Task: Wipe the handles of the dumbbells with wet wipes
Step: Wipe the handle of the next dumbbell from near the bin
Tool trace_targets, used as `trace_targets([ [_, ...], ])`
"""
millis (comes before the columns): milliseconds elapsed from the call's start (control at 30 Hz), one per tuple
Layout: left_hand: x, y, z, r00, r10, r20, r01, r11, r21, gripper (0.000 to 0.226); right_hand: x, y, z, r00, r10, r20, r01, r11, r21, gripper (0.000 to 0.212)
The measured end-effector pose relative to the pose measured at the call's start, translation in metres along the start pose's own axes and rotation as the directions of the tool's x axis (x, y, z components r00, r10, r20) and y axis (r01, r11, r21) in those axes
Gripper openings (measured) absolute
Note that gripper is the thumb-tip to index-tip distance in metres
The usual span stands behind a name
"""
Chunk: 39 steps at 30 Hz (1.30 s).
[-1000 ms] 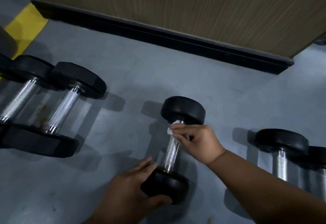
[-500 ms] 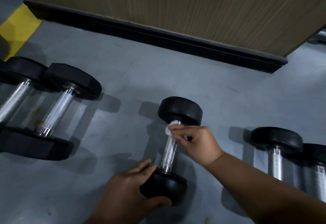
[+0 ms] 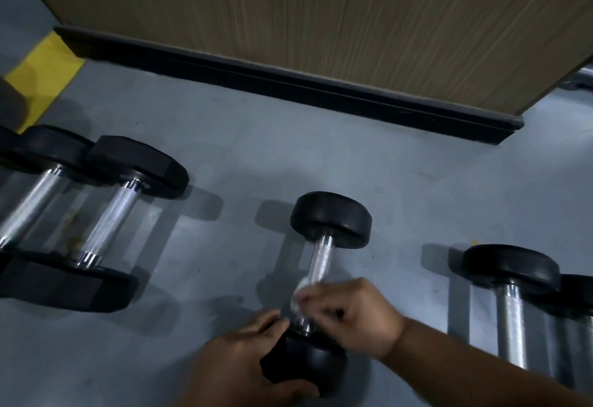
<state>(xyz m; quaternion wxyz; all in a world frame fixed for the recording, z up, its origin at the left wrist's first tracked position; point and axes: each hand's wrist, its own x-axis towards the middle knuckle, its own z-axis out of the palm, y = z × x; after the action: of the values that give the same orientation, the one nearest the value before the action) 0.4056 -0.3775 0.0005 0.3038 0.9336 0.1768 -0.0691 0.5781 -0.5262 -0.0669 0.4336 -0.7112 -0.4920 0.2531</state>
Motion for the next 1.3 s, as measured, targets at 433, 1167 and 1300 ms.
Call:
trace_targets([
  [433, -0.001, 0.011, 0.002, 0.998, 0.019, -0.053, -0.027, 0.989, -0.146, 0.091, -0.006, -0.002, -0.003, 0.990, -0.028, 0.136, 0.027, 1.000, 0.004, 0.009],
  [1167, 0.000, 0.011, 0.001, 0.987, -0.062, 0.150, 0.062, 0.998, 0.003, 0.086, -0.009, -0.005, 0.003, 0.997, 0.048, 0.054, -0.048, 0.999, 0.001, 0.012],
  [1300, 0.000, 0.010, 0.003, 0.991, -0.087, 0.103, 0.095, 0.993, -0.073, 0.073, 0.017, 0.010, -0.017, 0.998, -0.005, -0.060, -0.001, 0.996, -0.094, 0.015],
])
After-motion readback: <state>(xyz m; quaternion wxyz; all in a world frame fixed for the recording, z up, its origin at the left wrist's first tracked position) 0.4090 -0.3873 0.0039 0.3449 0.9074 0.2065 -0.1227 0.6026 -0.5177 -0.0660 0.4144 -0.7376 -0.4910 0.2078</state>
